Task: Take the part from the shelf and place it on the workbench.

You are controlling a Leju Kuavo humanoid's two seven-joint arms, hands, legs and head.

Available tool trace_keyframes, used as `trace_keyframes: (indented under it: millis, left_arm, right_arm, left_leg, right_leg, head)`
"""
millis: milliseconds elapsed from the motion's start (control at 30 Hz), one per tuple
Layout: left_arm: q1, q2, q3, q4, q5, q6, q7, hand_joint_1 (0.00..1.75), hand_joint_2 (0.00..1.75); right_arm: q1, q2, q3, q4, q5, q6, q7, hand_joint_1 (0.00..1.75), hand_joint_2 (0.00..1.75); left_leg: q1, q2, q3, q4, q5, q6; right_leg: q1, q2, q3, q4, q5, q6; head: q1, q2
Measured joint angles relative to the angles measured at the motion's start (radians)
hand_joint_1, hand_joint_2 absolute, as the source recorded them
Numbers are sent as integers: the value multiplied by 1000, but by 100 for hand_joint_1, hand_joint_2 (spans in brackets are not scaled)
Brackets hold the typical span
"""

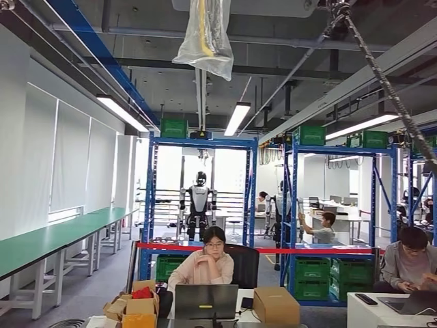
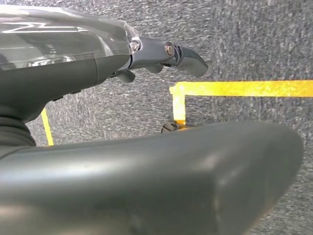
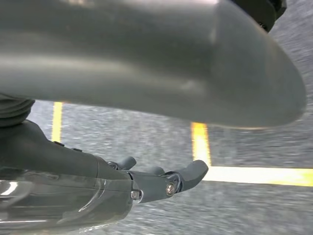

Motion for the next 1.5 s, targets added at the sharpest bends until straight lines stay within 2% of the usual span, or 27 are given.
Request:
trace_keyframes:
  millis: [67, 100, 133, 200, 267, 333, 367, 400, 467, 533, 600, 633, 700, 733, 800, 867, 900, 967, 1033, 1100, 1167, 1233, 1300, 1367, 1400, 1467, 1500]
  left_arm:
    - [-1, 0, 0, 0, -2, -2, -1, 0, 0]
    - [-2, 0, 0, 0, -4, -3, -1, 0, 0]
    - [-3, 0, 0, 0, -6, -4, -1, 0, 0]
    - [-4, 1, 1, 0, -10, -4, -1, 0, 0]
    - [-1, 2, 1, 0, -13, -5, -1, 0, 0]
    - [0, 2, 2, 0, -16, -6, -1, 0, 0]
    - [-1, 2, 2, 0, -17, -6, -1, 0, 0]
    - [-1, 2, 2, 0, -18, -6, -1, 0, 0]
    - [-2, 2, 2, 0, -19, -6, -1, 0, 0]
    - [-4, 2, 1, 0, -21, -6, -1, 0, 0]
    - [-8, 2, 1, 0, -22, -7, -1, 0, 0]
    - [-9, 1, 1, 0, -23, -7, -1, 0, 0]
    - [-8, -2, 1, 0, -24, -7, -1, 0, 0]
    - [-8, -4, 1, 0, -25, -7, -1, 0, 0]
    - [-10, -7, 1, 0, -26, -7, 0, 0, 0]
    - [-10, -8, 1, 0, -28, -8, 0, 0, 0]
    - [-10, -8, 1, 0, -29, -8, 0, 0, 0]
    - [-11, -8, 1, 0, -30, -8, 0, 0, 0]
    - [-12, -9, 1, 0, -29, -7, 2, 0, 0]
    - [-12, -10, 1, 0, -25, -7, 9, 0, 0]
    - [-15, -11, 3, 0, -20, -7, 18, 0, 0]
    - [-17, -11, 7, 0, -16, -6, 31, 0, 0]
    - [-16, -11, 11, 0, -11, -5, 44, 0, 0]
    - [-15, -11, 14, 0, -10, -4, 52, 0, 0]
    - [-14, -11, 16, 0, -9, -4, 55, 0, 0]
    - [-14, -11, 20, 0, -8, -4, 58, 0, 0]
    - [-15, -11, 22, 0, -8, -4, 59, 0, 0]
  right_arm:
    - [-3, 0, 0, 1, 2, -1, 25, 0, 0]
    - [-4, 0, -1, 3, 2, -2, 38, 0, 0]
    - [-5, 0, -1, 4, 1, -1, 52, 0, 0]
    - [-5, 0, -3, 8, 0, 0, 75, 0, 0]
    - [-4, 0, -4, 10, 0, 3, 96, 0, 0]
    - [-3, 1, -6, 11, 1, 8, 117, 0, 0]
    - [-3, 1, -7, 12, 2, 10, 125, 0, 0]
    - [-2, 2, -9, 12, 4, 12, 133, 0, 0]
    - [-3, 4, -12, 13, 7, 15, 146, 0, 0]
    - [-3, 5, -16, 13, 9, 21, 160, 0, 0]
    - [-3, 6, -20, 13, 10, 25, 171, 0, 0]
    - [-3, 6, -22, 13, 11, 27, 176, 0, 0]
    - [-2, 5, -25, 14, 13, 30, 187, 0, 0]
    - [0, 4, -26, 15, 15, 31, 191, 0, 0]
    - [2, 3, -28, 16, 18, 33, 197, 0, 0]
    - [3, 3, -28, 17, 20, 34, 200, 0, 0]
    - [3, 3, -28, 17, 21, 35, 202, 0, 0]
    - [2, 4, -29, 17, 21, 35, 209, 0, 0]
    - [0, 4, -31, 16, 23, 34, 219, 0, 87]
    - [-3, 5, -34, 16, 26, 33, 226, 0, 175]
    - [-6, 5, -37, 15, 28, 33, 233, 0, 175]
    - [-5, 7, -40, 16, 31, 34, 240, 0, 175]
    - [-3, 8, -43, 16, 34, 35, 247, 0, 175]
    - [-1, 8, -45, 16, 37, 35, 252, 0, 175]
    - [0, 8, -46, 16, 38, 35, 254, 0, 175]
    - [1, 8, -47, 16, 41, 36, 256, 0, 175]
    - [1, 8, -47, 16, 42, 36, 256, 0, 175]
  left_leg:
    - [-3, 0, -10, 2, 14, -7]
    - [-3, 0, -14, 1, 22, -12]
    - [-2, 0, -18, -1, 31, -18]
    - [0, -2, -28, -1, 35, -28]
    - [1, -5, -46, 43, -28, -34]
    - [2, -5, -71, 155, -131, -38]
    - [2, -5, -79, 218, -164, -40]
    - [2, -5, -79, 263, -171, -41]
    - [3, -5, -39, 263, -123, -43]
    - [5, -5, 54, 142, -76, -43]
    - [5, -6, 132, 17, -88, -38]
    - [3, -7, 147, -13, -97, -34]
    - [1, -4, 139, -20, -93, -21]
    - [2, -1, 130, -19, -84, -12]
    - [3, 3, 106, -19, -60, 2]
    - [-1, 5, 76, -17, -36, 7]
    - [-3, 6, 61, -15, -25, 8]
    - [-5, 8, 27, -10, -6, 6]
    - [-7, 8, 1, -6, 12, 3]
    - [-9, 7, -11, -5, 29, -4]
    - [-9, 8, -19, -4, 45, -15]
    - [-7, 6, -30, 3, 43, -25]
    - [-4, 2, -52, 64, -21, -32]
    - [-2, 0, -90, 188, -107, -38]
    - [-2, 0, -103, 245, -126, -40]
    - [-1, -1, -92, 278, -106, -43]
    - [0, -1, -60, 238, -78, -44]
  right_leg:
    - [4, 4, 104, -158, 16, -13]
    - [7, 7, 132, -207, 12, -18]
    - [11, 7, 143, -232, 9, -23]
    - [12, 4, 132, -242, 24, -36]
    - [9, -2, 109, -247, 46, -54]
    - [10, -6, 81, -241, 65, -64]
    - [12, -8, 64, -236, 74, -65]
    - [13, -9, 47, -229, 83, -65]
    - [13, -10, 6, -209, 97, -61]
    - [13, -9, -31, -181, 106, -54]
    - [16, -9, -57, -157, 116, -44]
    - [17, -9, -66, -151, 123, -38]
    - [15, -7, -76, -147, 134, -25]
    - [13, -5, -81, -138, 118, -19]
    - [7, -2, -98, -70, 32, -6]
    - [2, -2, -119, 54, -59, 3]
    - [1, -2, -120, 103, -74, 6]
    - [0, -1, -82, 113, -36, 6]
    - [2, 0, 19, -6, 15, -5]
    - [9, 1, 133, -170, 13, -23]
    - [16, 0, 179, -252, -2, -35]
    - [13, -2, 171, -261, 9, -46]
    - [10, -8, 156, -264, 27, -59]
    - [13, -11, 134, -257, 39, -65]
    - [14, -11, 122, -252, 44, -64]
    - [14, -11, 99, -238, 49, -62]
    - [14, -11, 89, -229, 50, -61]
  head:
    - [0, 0]
    - [0, 0]
    - [0, 0]
    - [0, 0]
    - [1, 0]
    - [1, 1]
    - [1, 0]
    - [1, 0]
    - [1, 0]
    - [1, 0]
    - [1, 0]
    - [1, 0]
    - [1, 0]
    - [1, 1]
    - [0, 1]
    - [0, 0]
    - [0, 0]
    - [0, 0]
    - [0, 0]
    - [0, 0]
    - [0, 0]
    - [0, 1]
    - [0, 0]
    - [0, 0]
    - [0, 0]
    - [0, 0]
    - [0, 0]
